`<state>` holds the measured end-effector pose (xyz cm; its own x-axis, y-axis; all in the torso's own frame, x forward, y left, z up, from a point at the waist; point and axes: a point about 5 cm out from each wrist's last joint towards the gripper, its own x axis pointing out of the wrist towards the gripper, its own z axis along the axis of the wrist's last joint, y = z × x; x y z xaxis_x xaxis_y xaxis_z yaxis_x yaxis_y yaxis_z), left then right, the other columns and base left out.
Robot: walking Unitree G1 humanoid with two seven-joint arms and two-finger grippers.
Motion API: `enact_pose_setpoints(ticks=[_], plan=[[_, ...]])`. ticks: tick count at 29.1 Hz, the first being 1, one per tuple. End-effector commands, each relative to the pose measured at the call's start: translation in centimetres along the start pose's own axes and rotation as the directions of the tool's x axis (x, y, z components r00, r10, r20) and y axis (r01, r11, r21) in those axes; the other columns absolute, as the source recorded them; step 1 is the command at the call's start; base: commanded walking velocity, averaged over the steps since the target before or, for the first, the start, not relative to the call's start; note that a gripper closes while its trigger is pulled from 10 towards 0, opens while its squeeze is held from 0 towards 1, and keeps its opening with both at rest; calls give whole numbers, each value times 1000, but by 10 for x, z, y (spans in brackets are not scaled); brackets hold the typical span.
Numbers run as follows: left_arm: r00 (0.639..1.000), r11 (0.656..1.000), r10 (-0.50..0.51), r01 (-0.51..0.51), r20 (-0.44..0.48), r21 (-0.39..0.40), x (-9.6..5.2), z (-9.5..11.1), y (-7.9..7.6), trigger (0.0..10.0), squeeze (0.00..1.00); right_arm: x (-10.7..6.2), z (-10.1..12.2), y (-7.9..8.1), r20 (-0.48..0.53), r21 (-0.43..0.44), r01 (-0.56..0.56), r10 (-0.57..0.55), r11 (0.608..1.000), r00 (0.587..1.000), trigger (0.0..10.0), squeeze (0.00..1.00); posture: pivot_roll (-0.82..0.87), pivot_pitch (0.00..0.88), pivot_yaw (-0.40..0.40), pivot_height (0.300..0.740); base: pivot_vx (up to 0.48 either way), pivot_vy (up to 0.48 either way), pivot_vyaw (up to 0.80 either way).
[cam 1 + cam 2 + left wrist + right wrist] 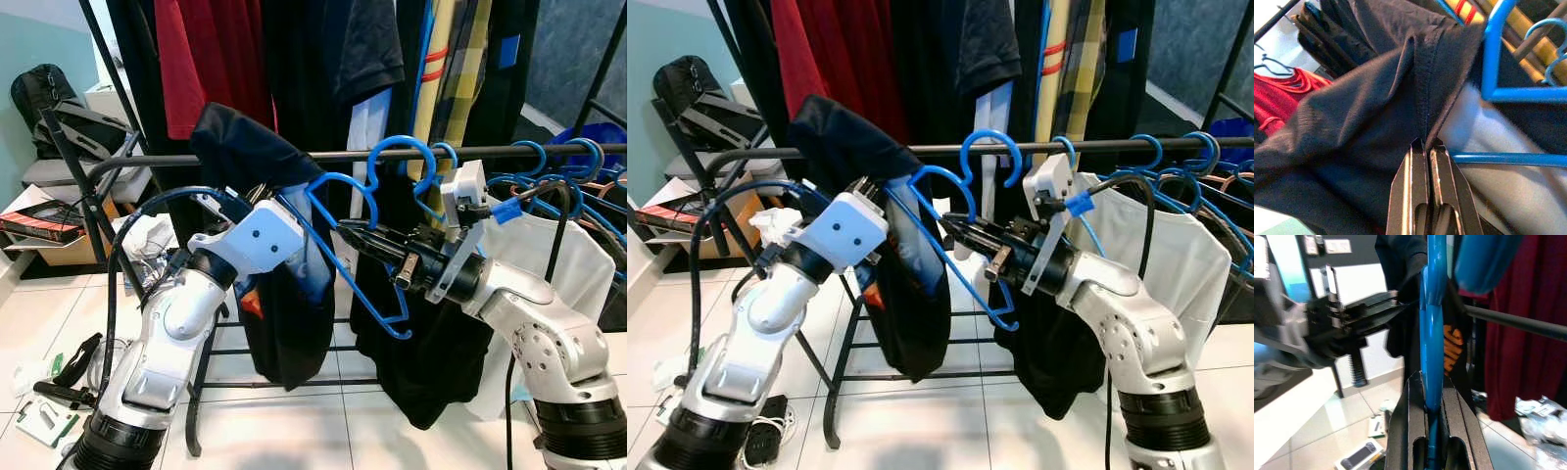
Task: Hang hanger
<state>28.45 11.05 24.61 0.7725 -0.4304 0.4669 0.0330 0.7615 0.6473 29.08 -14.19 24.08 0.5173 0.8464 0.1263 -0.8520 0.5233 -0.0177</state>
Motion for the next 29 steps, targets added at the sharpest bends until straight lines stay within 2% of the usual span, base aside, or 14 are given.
enact_pose_setpoints(ticks=[1,3,4,6,9,12,15,22,26,29], plan=[[999,1000,-17,17,44,-15,1,8,5,0,0,4,1,-2,4,-27,15,-15,1000,1000,10000,0,-103,0,51,740,0,0,0],[992,995,-77,82,97,-50,3,17,0,0,0,5,-2,-4,-17,-39,32,-33,999,999,10000,0,-103,0,51,740,0,0,0],[992,995,-77,82,97,-50,3,17,0,0,0,5,-2,-4,-17,-39,32,-33,999,999,10000,0,-103,0,51,740,0,0,0],[981,984,-142,154,129,-88,3,23,-8,0,0,6,-4,-4,-34,-47,28,-30,998,999,10000,0,-103,0,51,740,0,0,0],[976,979,-162,178,144,-100,2,26,-11,0,0,7,-5,-3,-41,-48,23,-25,999,999,10000,0,-100,0,49,740,0,0,0],[968,964,-186,213,168,-159,2,31,-15,0,0,6,-7,-3,-56,-52,19,-22,998,998,10000,0,-100,0,49,740,0,0,0],[968,964,-186,213,168,-159,2,31,-15,0,0,6,-7,-3,-56,-52,19,-22,998,998,10000,0,-100,0,49,740,0,0,0],[950,938,-254,287,180,-193,0,33,-22,0,0,7,-11,-1,-69,-53,10,-14,999,998,10000,0,-100,0,48,740,0,0,0],[937,917,-288,329,198,-225,-1,36,-25,0,0,7,-13,0,-75,-53,11,-15,999,997,10000,0,-97,0,47,740,0,0,0],[917,887,-335,384,214,-256,-3,39,-31,0,0,9,-16,0,-87,-58,14,-19,998,996,10000,0,-96,0,49,740,0,0,0]])
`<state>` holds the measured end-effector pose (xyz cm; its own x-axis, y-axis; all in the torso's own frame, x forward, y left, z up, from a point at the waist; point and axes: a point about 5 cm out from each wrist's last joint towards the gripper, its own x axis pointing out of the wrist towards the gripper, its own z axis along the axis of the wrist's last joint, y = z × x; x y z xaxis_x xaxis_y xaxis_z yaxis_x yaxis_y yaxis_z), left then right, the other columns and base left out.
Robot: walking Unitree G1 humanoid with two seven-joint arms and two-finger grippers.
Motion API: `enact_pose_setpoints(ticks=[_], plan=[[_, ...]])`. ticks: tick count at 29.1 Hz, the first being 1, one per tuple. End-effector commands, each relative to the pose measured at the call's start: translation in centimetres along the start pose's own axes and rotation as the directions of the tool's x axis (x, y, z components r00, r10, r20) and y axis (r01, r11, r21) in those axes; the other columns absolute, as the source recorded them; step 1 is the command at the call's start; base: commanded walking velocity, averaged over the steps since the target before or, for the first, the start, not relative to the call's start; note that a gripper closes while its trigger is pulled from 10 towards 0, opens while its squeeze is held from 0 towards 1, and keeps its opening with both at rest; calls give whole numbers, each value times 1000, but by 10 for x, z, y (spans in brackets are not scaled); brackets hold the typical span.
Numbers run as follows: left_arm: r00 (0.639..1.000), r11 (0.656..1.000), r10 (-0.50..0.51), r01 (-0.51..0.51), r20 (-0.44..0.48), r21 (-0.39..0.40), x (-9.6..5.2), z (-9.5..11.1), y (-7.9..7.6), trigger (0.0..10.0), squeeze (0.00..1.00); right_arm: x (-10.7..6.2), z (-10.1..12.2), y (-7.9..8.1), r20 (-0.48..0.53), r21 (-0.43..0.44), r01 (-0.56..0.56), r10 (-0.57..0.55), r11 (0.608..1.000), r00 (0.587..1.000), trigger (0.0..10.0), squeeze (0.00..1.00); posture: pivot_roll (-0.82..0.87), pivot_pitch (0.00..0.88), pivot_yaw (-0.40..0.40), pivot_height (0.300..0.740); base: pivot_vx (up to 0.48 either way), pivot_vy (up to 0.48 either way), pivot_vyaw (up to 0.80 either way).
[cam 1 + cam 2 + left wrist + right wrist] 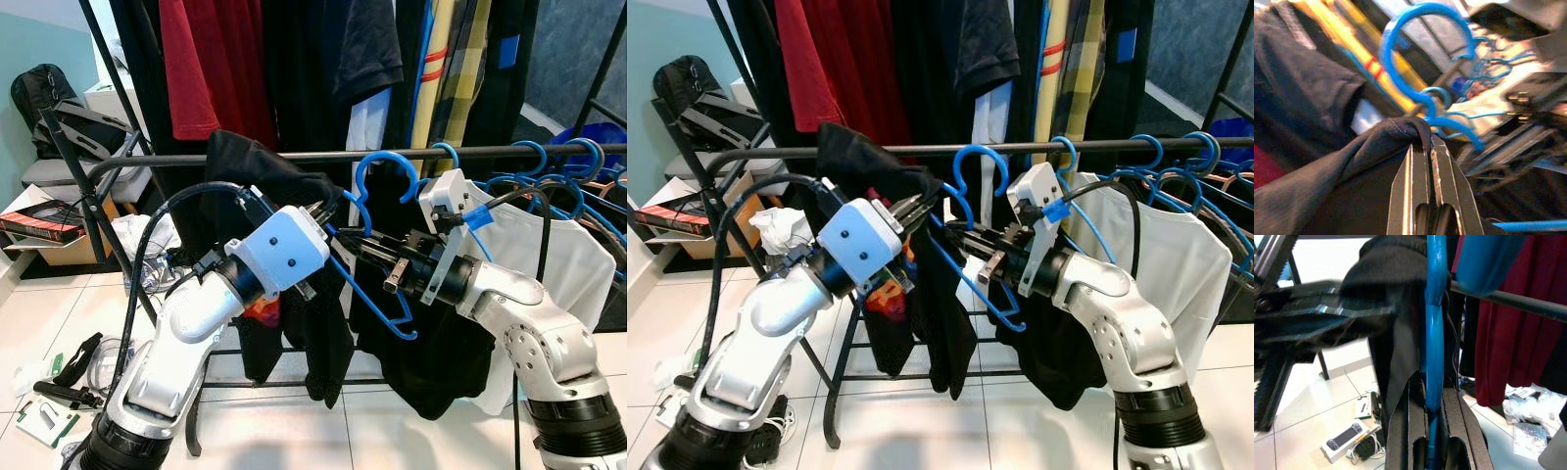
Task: Hang hanger
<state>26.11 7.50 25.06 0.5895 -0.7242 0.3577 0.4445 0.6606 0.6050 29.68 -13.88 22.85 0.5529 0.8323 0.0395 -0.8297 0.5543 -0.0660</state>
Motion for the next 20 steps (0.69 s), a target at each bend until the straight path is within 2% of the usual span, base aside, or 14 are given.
enact_pose_setpoints(ticks=[1,2,3,4,5,6,7,8,9,10,15,20], plan=[[999,999,-45,45,7,-27,0,2,-8,235,0,5,-3,4,-2,-8,-18,18,1000,1000,10000,0,-96,0,49,740,0,0,0],[1000,1000,-24,24,-12,-9,0,-1,-5,3765,0,5,-5,5,-10,-9,-23,23,1000,1000,10000,0,-96,0,50,740,0,0,0],[1000,1000,-5,6,-30,4,0,-3,-2,5961,0,5,-6,5,-17,-9,-28,28,1000,999,10000,0,-96,0,50,740,0,0,0],[999,1000,12,-11,-47,20,-1,-6,1,7725,0,4,-7,6,-23,-10,-32,32,999,999,10000,0,-96,0,50,740,0,0,0],[999,1000,12,-11,-47,20,-1,-6,1,7725,0,4,-7,6,-23,-10,-32,32,999,999,10000,0,-96,0,50,740,0,0,0],[997,999,38,-36,-69,29,-2,-10,6,10000,0,3,-8,6,-30,-12,-32,32,999,999,10000,0,-99,0,51,740,0,0,0],[997,999,38,-36,-69,29,-2,-10,6,10000,0,3,-8,6,-30,-12,-32,32,999,999,10000,0,-99,0,51,740,0,0,0],[994,998,54,-49,-95,48,-3,-13,10,10000,427,2,-8,6,-33,-14,-29,29,999,999,10000,0,-99,0,52,740,0,0,0],[994,998,54,-49,-95,48,-3,-13,10,10000,427,2,-8,6,-33,-14,-29,29,999,999,10000,0,-99,0,52,740,0,0,0],[991,996,71,-64,-115,61,-5,-16,13,10000,976,1,-8,5,-33,-16,-25,25,1000,999,10000,0,-101,0,54,740,0,0,0],[985,992,101,-89,-140,84,-6,-19,17,10000,1000,-1,-5,3,-19,-21,-22,22,1000,1000,10000,0,-100,0,54,740,0,0,0],[992,997,59,-53,-109,55,-7,-14,17,10000,1000,-4,-1,0,8,-24,-19,19,1000,1000,10000,0,-92,0,52,740,0,0,0]])
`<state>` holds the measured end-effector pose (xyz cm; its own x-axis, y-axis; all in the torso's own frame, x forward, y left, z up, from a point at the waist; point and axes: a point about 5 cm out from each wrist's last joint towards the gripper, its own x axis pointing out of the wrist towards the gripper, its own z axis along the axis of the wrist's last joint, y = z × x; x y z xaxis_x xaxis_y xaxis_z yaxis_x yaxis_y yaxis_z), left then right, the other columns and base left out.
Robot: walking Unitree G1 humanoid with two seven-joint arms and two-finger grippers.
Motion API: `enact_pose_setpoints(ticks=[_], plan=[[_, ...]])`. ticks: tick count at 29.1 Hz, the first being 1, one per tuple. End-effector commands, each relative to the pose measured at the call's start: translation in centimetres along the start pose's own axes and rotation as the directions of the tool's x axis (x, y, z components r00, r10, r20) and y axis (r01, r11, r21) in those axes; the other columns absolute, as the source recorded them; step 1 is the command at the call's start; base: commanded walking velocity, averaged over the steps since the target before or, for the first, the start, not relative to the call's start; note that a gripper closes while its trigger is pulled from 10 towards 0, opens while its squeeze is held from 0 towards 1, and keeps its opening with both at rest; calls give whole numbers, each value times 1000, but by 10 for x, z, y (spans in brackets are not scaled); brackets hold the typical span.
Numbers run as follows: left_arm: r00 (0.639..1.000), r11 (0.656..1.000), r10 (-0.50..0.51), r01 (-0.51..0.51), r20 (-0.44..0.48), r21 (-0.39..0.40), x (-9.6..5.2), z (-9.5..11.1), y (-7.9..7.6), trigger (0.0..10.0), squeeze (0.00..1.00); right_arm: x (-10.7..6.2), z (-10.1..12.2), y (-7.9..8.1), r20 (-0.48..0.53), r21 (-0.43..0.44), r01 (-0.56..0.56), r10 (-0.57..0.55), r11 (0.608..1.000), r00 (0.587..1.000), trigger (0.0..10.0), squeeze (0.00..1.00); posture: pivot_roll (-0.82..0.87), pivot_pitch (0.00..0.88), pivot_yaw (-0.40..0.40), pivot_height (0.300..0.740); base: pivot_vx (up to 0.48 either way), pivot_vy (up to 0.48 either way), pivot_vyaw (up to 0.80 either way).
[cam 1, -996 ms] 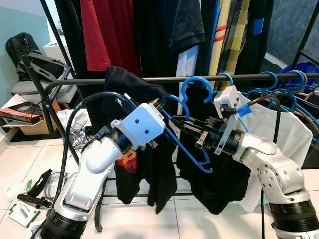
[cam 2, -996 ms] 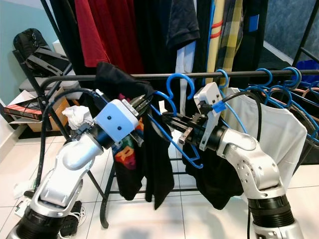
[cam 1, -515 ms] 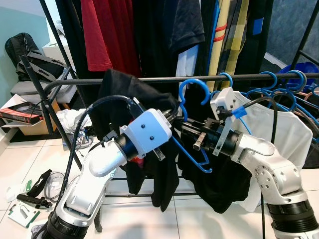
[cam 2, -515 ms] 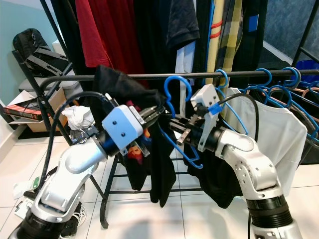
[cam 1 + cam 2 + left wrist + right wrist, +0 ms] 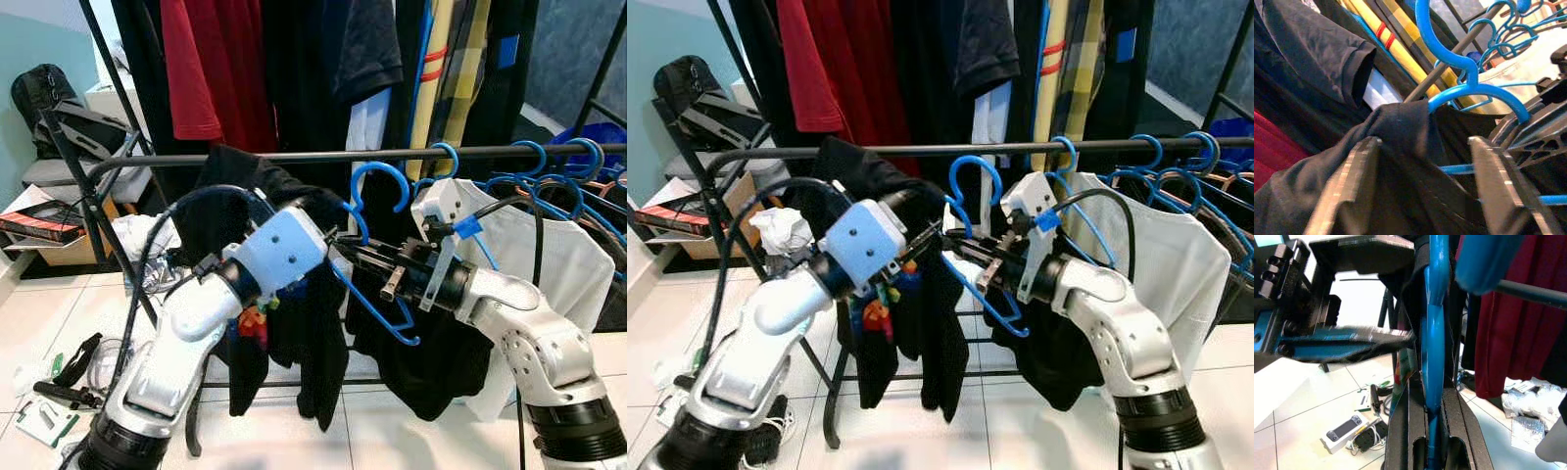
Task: Hang hanger
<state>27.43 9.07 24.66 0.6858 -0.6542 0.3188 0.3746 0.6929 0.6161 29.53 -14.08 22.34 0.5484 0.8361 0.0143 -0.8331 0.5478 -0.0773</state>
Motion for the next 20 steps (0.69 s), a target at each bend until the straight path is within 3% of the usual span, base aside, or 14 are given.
enact_pose_setpoints(ticks=[1,4,8,10,12,16,19,20], plan=[[1000,1000,-6,6,-3,7,-2,1,4,10000,1000,-1,4,0,33,-13,-11,11,1000,999,10000,0,-92,0,52,740,0,0,0],[997,997,-54,58,62,-59,-5,11,10,10000,1000,-7,10,-6,55,-21,-4,5,1000,998,10000,0,-90,0,50,740,0,0,0],[984,986,-92,112,152,-126,-12,29,34,10000,1000,-20,18,-17,69,-42,7,-4,999,998,10000,0,-83,0,46,740,0,0,0],[984,986,-92,112,152,-126,-12,29,34,10000,1000,-20,18,-17,69,-42,7,-4,999,998,10000,0,-83,0,46,740,0,0,0],[969,967,-160,192,187,-165,-17,37,37,10000,1000,-27,22,-23,77,-54,25,-21,998,997,10000,0,-83,0,47,740,0,0,0],[932,919,-292,336,215,-207,-24,42,21,10000,1000,-31,26,-26,94,-60,40,-34,997,995,10000,0,-83,0,47,740,0,0,0],[947,936,-252,290,200,-197,-23,41,28,10000,1000,-34,28,-27,104,-60,41,-35,997,994,10000,0,-85,0,50,740,0,0,0],[973,968,-181,202,146,-148,-22,34,43,10000,1000,-38,31,-28,122,-59,35,-28,998,992,10000,0,-85,0,50,740,0,0,0]])
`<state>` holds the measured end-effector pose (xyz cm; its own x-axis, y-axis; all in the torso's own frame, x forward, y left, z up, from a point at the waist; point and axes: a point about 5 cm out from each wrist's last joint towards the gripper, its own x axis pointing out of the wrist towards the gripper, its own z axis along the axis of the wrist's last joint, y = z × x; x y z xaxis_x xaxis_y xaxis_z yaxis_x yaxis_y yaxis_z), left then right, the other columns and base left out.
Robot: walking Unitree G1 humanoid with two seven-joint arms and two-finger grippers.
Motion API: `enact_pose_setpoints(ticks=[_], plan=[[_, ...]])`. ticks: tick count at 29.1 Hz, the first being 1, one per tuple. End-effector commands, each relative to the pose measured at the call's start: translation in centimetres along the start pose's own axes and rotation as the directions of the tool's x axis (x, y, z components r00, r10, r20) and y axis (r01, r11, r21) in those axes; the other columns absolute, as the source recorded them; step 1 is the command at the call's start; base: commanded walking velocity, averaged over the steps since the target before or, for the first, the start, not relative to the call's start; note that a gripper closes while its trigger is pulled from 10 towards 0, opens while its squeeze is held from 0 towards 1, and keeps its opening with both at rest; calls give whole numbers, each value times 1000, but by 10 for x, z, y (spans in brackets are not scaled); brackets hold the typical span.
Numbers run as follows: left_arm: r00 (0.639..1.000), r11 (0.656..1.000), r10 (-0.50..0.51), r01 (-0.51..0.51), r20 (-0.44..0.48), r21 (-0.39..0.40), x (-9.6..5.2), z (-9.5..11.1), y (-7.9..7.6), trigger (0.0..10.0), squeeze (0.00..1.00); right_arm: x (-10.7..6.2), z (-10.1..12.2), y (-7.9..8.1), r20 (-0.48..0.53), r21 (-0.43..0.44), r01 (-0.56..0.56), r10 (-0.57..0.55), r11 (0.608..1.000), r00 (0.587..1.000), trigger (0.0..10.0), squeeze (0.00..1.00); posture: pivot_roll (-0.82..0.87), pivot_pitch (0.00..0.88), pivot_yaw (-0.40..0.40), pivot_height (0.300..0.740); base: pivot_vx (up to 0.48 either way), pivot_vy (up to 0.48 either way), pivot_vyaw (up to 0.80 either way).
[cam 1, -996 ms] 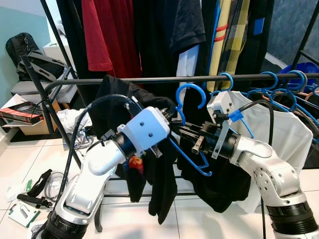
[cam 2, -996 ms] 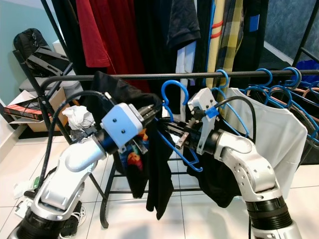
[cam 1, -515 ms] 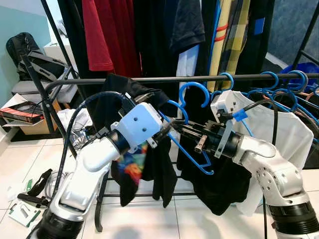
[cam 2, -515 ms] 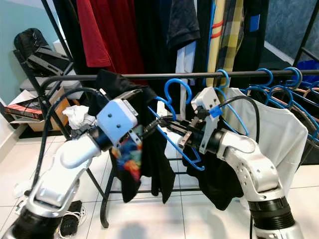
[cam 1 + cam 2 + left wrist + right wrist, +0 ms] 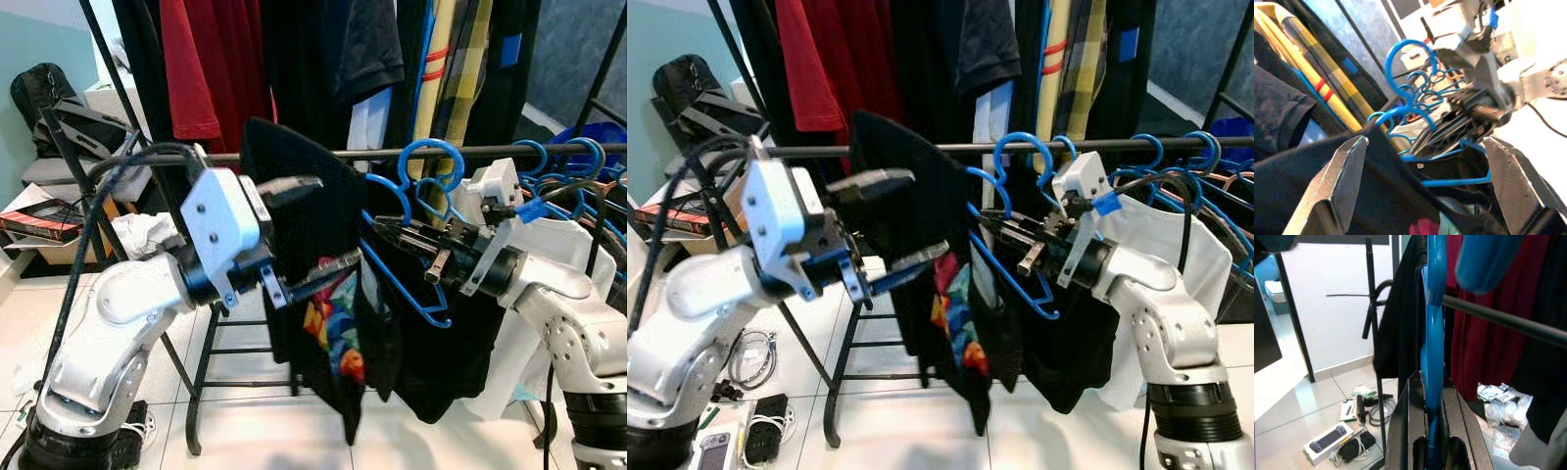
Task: Hang hanger
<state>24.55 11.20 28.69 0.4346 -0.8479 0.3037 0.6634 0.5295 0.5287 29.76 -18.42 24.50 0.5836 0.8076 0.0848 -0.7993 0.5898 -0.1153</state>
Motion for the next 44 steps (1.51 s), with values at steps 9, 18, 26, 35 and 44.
enact_pose_setpoints(ticks=[9,18,26,35,44], plan=[[953,954,271,-246,-139,169,-19,-14,44,10000,0,-11,20,2,97,-6,-84,84,996,992,10000,0,-85,0,51,740,0,0,0],[926,922,365,-346,-91,174,-19,-7,56,10000,0,-15,25,2,125,-3,-106,106,994,986,10000,0,-86,0,55,740,0,0,0],[994,987,109,-111,22,120,-10,17,48,10000,0,-24,11,5,-6,-17,-187,187,982,982,10000,0,-75,0,56,740,0,0,0],[841,838,-537,541,-65,77,-4,46,43,10000,0,-15,-2,19,-141,-3,-379,375,925,916,10000,0,-58,0,70,740,0,0,0],[705,713,-671,698,-230,57,2,25,39,10000,0,-1,-5,28,-169,-18,-450,441,893,882,10000,0,-66,0,78,740,0,0,0]])
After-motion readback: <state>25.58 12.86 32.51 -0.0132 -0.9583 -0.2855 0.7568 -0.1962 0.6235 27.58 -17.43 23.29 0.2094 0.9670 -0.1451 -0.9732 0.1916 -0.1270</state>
